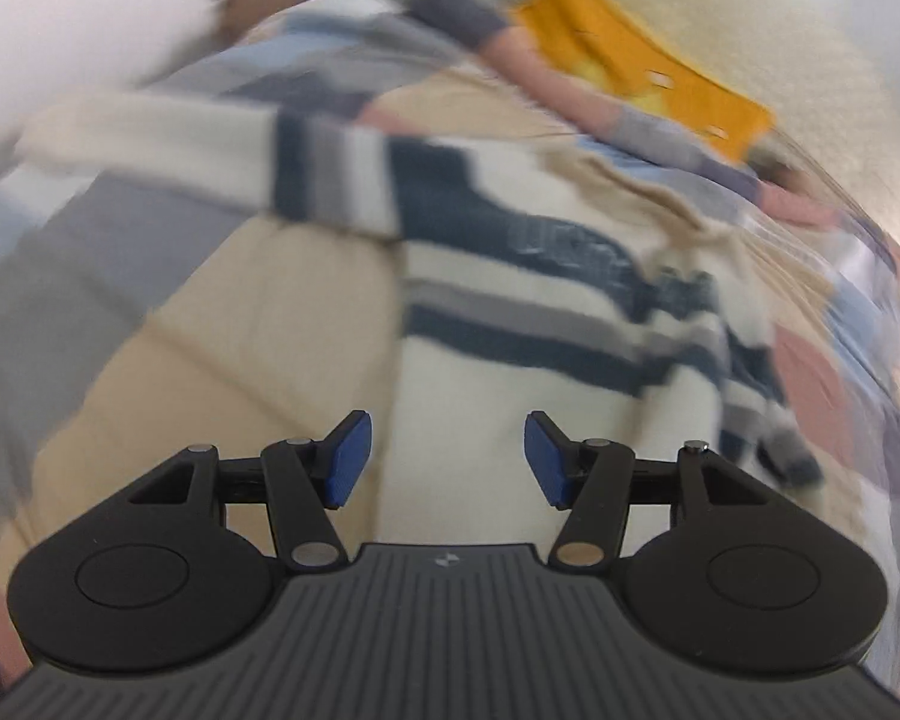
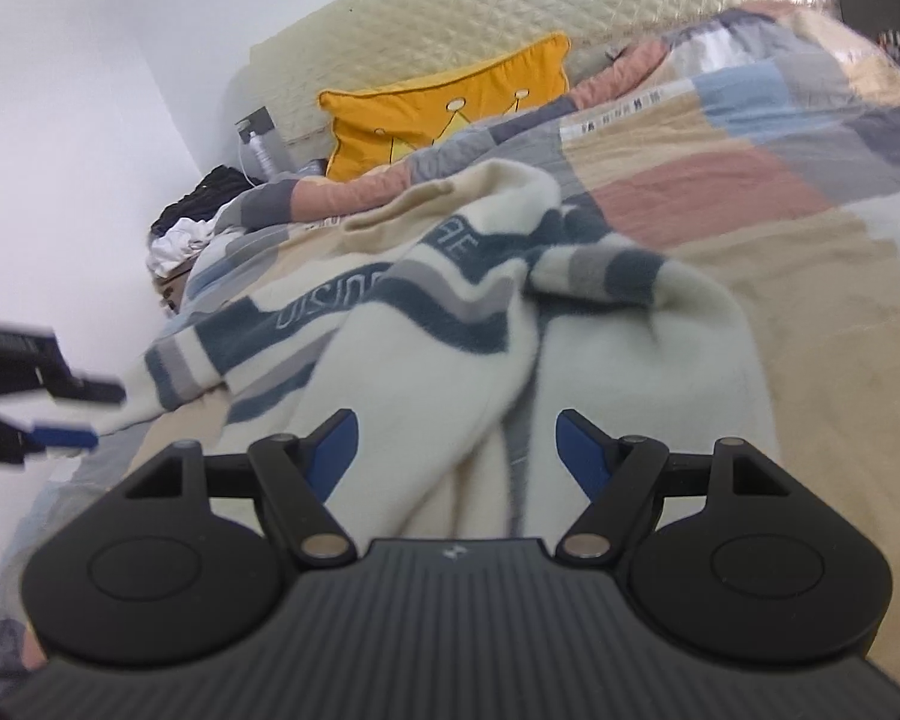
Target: Fold large clothes
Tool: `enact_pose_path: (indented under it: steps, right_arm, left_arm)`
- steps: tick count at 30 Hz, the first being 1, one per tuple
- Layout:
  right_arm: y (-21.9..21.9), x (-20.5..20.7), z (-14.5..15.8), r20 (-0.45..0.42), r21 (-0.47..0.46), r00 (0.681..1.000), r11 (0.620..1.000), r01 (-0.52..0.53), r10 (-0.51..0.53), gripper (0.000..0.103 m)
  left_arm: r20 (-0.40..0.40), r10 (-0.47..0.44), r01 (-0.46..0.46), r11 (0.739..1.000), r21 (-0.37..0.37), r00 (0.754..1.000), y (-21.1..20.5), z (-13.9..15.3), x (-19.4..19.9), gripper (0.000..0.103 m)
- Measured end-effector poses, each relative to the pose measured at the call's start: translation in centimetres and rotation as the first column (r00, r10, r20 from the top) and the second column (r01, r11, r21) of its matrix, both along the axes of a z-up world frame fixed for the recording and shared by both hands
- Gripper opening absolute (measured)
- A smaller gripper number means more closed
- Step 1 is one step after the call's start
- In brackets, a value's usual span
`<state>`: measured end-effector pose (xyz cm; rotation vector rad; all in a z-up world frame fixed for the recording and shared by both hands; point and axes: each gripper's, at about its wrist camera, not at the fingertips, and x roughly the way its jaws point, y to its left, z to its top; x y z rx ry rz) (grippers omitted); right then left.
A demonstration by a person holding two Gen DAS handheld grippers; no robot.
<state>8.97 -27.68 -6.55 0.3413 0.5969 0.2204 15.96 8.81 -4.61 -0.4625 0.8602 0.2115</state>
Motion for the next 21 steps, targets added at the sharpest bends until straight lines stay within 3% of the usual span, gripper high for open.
enact_pose_path:
  steps: [3, 9, 13, 17, 21]
  right_arm:
    - [-0.1, 0.2, -0.6, -0.032, 0.071, 0.999, 0.997, -0.026, 0.029, 0.075]
    - [1.5, 0.3, -1.9, -0.076, 0.154, 0.993, 0.985, -0.081, 0.093, 0.075]
    - [2.3, 0.6, -2.7, -0.098, 0.217, 0.988, 0.972, -0.095, 0.119, 0.075]
    - [3.0, 0.8, -3.2, -0.143, 0.22, 0.98, 0.97, -0.103, 0.137, 0.079]
    - [3.4, 1.0, -3.8, -0.164, 0.246, 0.973, 0.962, -0.118, 0.162, 0.082]
  left_arm:
    - [-0.043, 0.055, -0.058, 0.997, -0.06, 0.998, 1.3, -2.3, -0.5, 0.062]
    - [-0.084, 0.025, -0.038, 0.988, -0.149, 0.996, 1.9, -5.0, -1.1, 0.062]
    - [-0.047, 0.069, -0.077, 0.98, -0.182, 0.997, 1.5, -5.6, -2.3, 0.062]
    - [-0.053, 0.081, -0.092, 0.966, -0.243, 0.995, 1.9, -6.1, -2.9, 0.062]
    - [-0.054, 0.101, -0.111, 0.965, -0.239, 0.993, 2.5, -6.3, -3.6, 0.062]
